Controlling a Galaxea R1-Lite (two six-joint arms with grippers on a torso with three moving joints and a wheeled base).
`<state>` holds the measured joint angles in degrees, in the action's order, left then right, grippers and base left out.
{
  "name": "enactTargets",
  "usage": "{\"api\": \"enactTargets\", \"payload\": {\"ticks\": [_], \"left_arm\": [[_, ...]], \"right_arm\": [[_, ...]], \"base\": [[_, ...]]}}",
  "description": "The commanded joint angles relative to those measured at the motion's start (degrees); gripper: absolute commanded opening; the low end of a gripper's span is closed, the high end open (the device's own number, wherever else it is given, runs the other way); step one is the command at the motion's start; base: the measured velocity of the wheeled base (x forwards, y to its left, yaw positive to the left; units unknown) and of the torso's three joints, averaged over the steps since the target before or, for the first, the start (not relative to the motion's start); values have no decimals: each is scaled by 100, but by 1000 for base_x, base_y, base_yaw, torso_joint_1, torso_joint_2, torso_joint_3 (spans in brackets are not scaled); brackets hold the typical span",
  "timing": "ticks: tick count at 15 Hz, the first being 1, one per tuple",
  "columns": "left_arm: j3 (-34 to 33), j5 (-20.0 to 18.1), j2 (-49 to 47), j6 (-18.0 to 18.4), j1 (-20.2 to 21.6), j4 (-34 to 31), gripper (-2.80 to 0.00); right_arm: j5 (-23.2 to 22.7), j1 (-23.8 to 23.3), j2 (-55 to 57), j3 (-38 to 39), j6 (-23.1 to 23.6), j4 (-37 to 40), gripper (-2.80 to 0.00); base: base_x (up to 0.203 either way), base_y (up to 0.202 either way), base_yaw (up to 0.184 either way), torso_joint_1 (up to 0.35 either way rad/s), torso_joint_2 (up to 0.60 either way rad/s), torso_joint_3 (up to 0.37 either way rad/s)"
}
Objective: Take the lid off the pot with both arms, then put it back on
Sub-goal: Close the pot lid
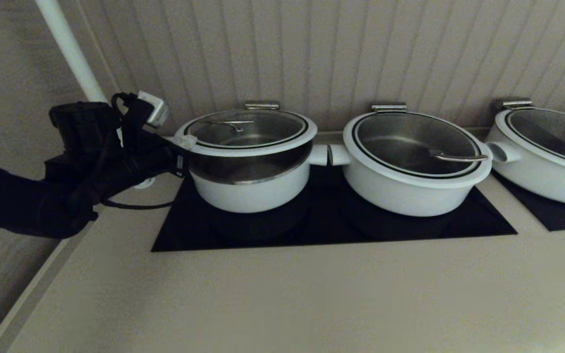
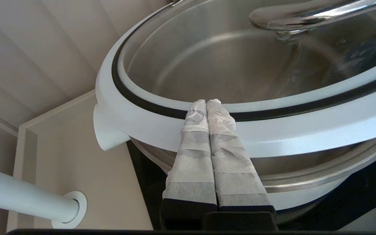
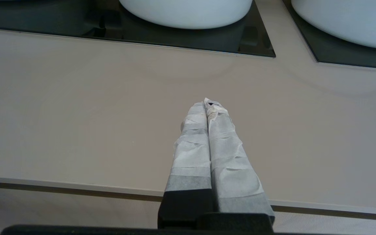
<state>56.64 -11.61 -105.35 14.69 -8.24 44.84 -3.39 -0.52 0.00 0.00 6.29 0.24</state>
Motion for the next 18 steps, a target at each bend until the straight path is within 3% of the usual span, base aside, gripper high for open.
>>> {"api": "enactTargets", "payload": {"ticks": [1, 11, 15, 18], "left_arm": [[-4, -8, -80, 8, -2, 34, -280], [-107, -8, -258, -1, 5, 58, -280], [-523, -8, -342, 8, 6, 810, -280], [-794, 0, -319, 49, 7, 895, -280]], "right_arm": [[-4, 0, 9, 0, 4, 2, -280], [-4, 0, 9, 0, 4, 2, -280], [-4, 0, 9, 0, 4, 2, -280], [-4, 0, 9, 0, 4, 2, -280]], "base": [[0, 0, 0, 0, 0, 0], [0, 0, 0, 0, 0, 0], [0, 0, 0, 0, 0, 0], [0, 0, 0, 0, 0, 0]]}}
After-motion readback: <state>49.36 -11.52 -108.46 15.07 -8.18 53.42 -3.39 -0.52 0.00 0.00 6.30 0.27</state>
